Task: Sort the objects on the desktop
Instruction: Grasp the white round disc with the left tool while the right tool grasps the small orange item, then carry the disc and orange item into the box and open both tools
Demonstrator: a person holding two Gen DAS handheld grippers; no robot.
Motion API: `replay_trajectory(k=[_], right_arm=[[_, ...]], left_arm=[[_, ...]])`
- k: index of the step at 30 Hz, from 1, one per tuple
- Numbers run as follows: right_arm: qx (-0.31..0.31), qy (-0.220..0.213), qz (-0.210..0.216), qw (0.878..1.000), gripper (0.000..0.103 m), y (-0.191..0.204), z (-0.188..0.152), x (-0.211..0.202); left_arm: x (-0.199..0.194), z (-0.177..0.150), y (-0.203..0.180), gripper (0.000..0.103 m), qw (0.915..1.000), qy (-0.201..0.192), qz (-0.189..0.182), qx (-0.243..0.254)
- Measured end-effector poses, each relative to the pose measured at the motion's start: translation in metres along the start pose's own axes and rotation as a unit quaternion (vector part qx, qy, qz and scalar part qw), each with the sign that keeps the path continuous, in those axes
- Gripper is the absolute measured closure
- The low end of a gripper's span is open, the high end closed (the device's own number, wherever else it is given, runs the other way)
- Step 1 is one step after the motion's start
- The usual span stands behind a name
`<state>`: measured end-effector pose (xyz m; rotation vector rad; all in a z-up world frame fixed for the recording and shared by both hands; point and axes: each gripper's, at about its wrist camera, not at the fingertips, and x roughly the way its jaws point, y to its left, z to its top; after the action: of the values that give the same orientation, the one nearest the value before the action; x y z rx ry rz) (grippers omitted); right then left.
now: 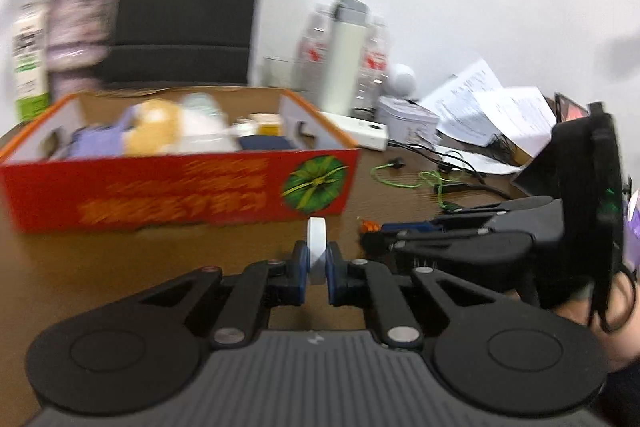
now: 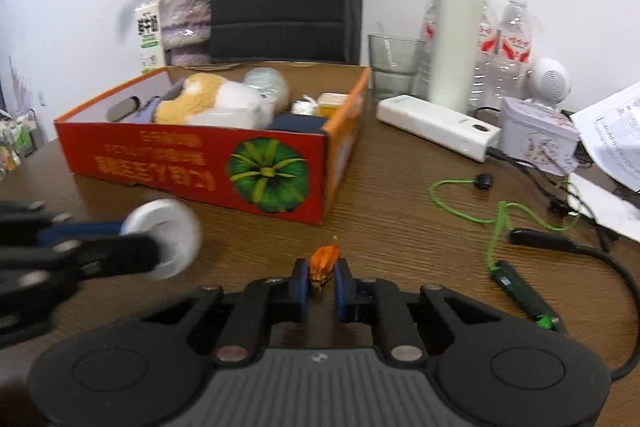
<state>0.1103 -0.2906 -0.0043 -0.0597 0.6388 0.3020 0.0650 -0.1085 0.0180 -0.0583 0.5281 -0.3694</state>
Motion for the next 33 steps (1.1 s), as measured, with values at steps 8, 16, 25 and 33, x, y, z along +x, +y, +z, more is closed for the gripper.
replay_trajectory(k=[8, 16, 25, 33], right_arm=[[0.014, -0.052, 0.039, 0.998, 0.091, 0.063, -0.010, -0.055], [0.013, -0.062, 0.075, 0.995, 0.091, 0.126, -0.049, -0.112], [-0.001, -0.074, 0.058, 0.996, 0.091, 0.160, -0.084, -0.170], [-0.010, -0.116, 0.031, 0.993, 0.091, 0.168, -0.090, -0.203]], left_arm=[[-0.079, -0.019, 0.038, 0.093, 0.9958, -0.011, 0.090, -0.015], [-0.139, -0.043, 0.057, 0.093, 0.9938, -0.030, 0.102, -0.034], [-0.199, -0.076, 0.046, 0.093, 0.9890, -0.072, 0.122, -0.041], [-0.216, -0.077, 0.033, 0.093, 0.9894, -0.102, 0.098, -0.033]])
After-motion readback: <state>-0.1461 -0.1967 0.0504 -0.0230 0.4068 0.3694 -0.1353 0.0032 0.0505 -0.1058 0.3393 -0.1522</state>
